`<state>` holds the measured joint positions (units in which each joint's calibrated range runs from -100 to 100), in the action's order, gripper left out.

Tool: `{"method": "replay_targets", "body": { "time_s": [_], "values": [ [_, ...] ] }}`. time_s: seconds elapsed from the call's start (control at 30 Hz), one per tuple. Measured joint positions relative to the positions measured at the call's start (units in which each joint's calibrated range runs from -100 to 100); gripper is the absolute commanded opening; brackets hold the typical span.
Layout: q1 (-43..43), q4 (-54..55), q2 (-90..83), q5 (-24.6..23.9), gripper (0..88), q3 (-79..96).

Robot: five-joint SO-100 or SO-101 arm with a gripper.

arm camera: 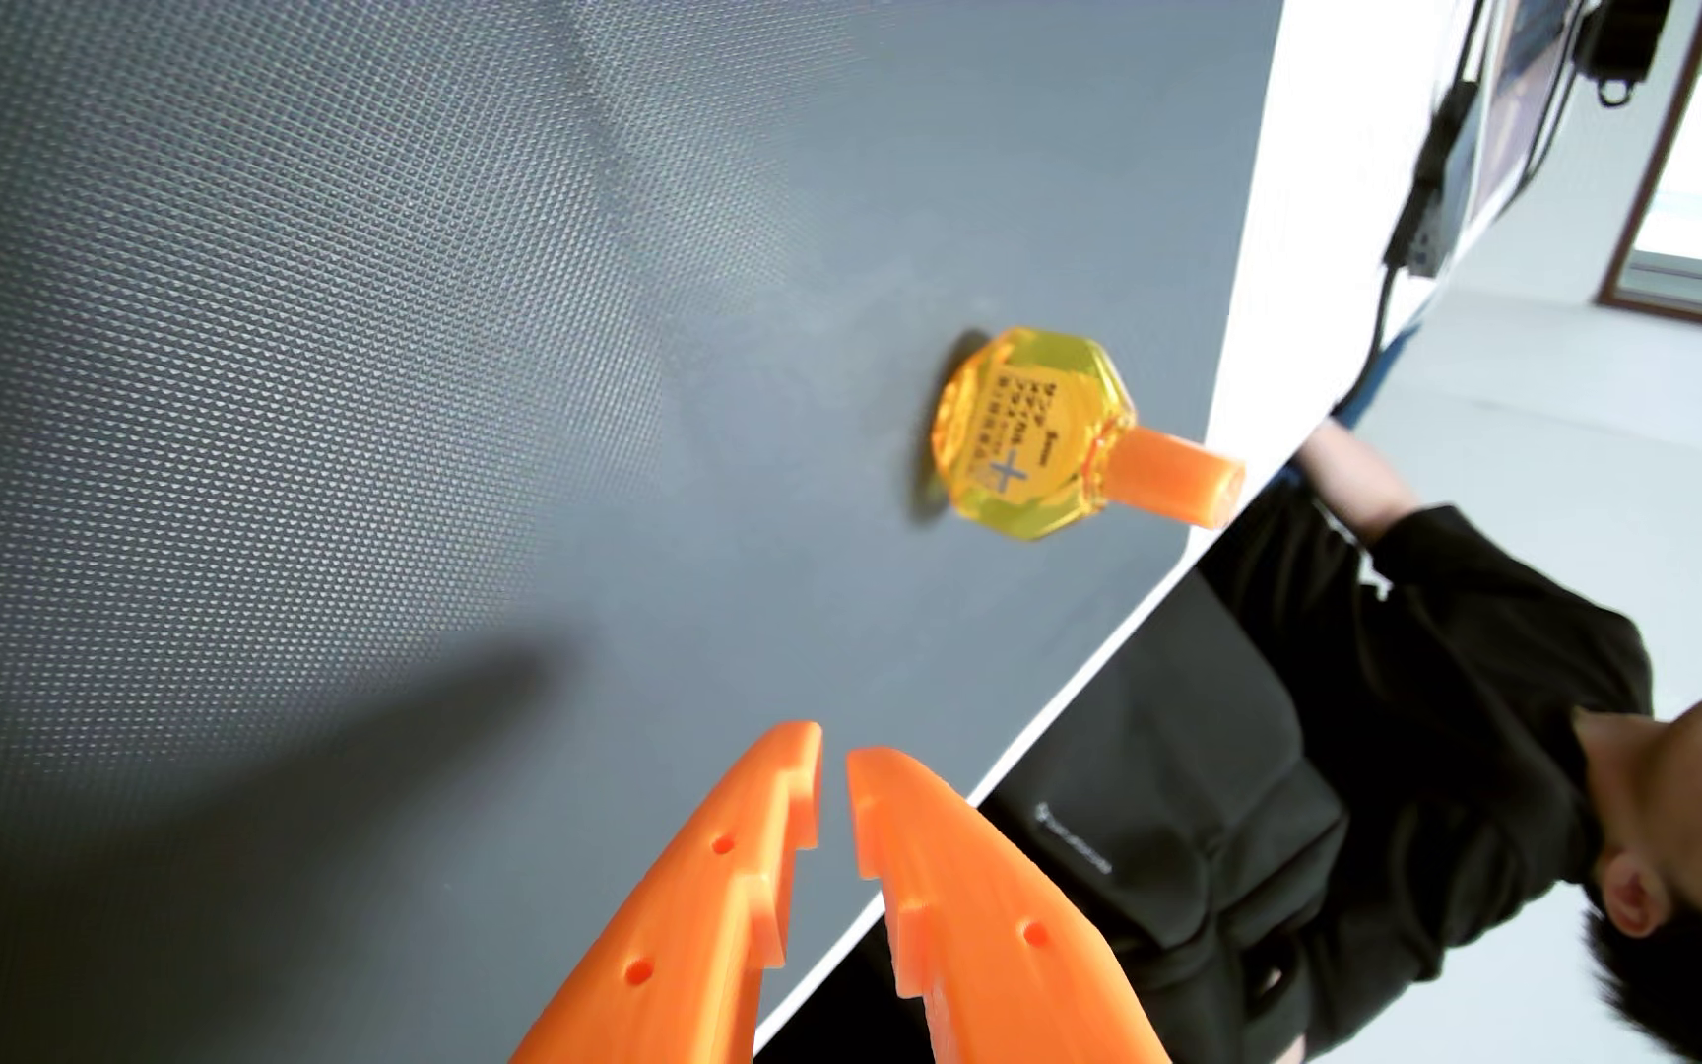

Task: Grab the eyedrops

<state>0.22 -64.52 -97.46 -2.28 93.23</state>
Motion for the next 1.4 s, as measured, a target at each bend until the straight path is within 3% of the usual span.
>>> {"method": "replay_targets", "body": {
  "time_s": [0.83,1.17,1.4],
  "values": [
    [0.0,-2.4,1.4,2.2,1.0,-7.5],
    [0.0,-3.6,17.3,2.8,1.7,-19.2],
    [0.0,-3.8,32.0,2.8,11.1,-30.4]
  ]
}}
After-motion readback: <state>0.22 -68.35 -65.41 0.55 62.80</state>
